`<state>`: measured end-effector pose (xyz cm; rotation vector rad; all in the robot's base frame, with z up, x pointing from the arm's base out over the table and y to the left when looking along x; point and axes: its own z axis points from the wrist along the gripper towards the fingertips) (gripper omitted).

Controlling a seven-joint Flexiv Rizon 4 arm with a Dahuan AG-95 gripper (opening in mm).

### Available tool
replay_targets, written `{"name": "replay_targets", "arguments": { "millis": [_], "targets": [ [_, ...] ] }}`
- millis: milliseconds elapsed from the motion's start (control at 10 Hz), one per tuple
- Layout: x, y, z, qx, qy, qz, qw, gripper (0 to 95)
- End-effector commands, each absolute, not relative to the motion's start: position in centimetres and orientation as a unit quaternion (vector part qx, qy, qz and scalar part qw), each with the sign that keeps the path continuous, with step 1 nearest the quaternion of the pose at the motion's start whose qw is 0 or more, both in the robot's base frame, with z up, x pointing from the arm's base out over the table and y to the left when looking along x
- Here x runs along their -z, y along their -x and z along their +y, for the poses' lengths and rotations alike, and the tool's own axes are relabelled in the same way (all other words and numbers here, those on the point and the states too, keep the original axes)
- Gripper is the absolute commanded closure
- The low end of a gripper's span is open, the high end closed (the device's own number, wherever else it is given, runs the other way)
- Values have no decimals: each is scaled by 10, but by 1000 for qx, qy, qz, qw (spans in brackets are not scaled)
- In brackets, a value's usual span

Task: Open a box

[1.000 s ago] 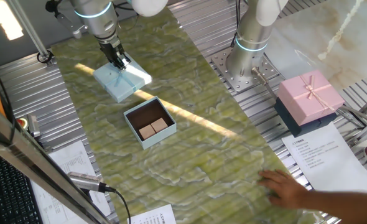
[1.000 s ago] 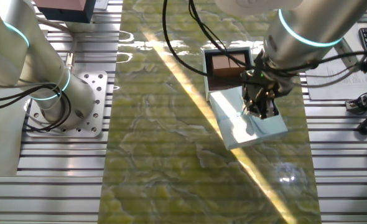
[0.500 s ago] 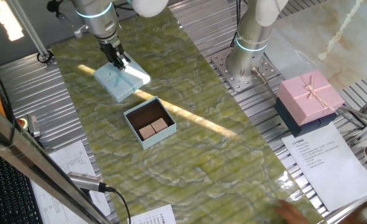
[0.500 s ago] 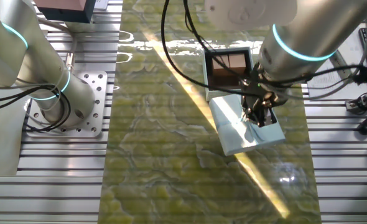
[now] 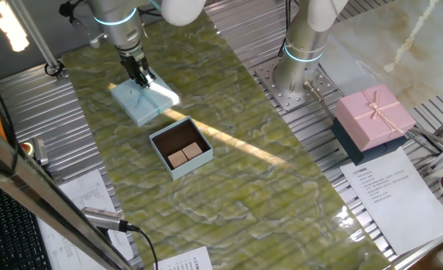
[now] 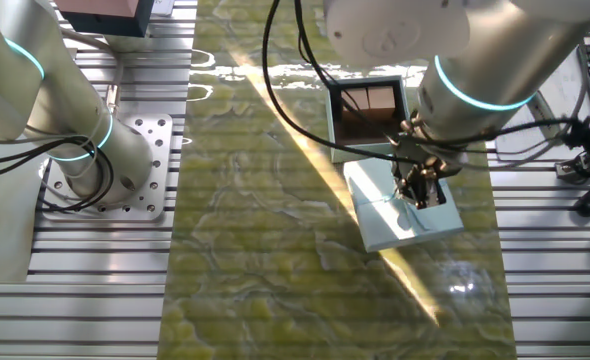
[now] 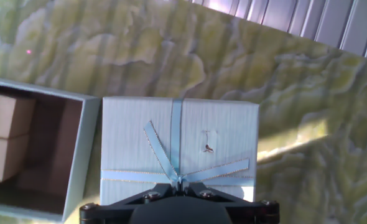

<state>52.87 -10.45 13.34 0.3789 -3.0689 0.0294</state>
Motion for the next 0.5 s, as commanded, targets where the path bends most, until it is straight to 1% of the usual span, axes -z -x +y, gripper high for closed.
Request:
{"name": "replay_targets", "arguments": {
  "millis": [100, 500],
  "targets": [
    [-126, -530, -105, 5, -116, -993, 23, 950],
    [-114, -532, -105, 5, -115, -993, 22, 950]
  ]
}}
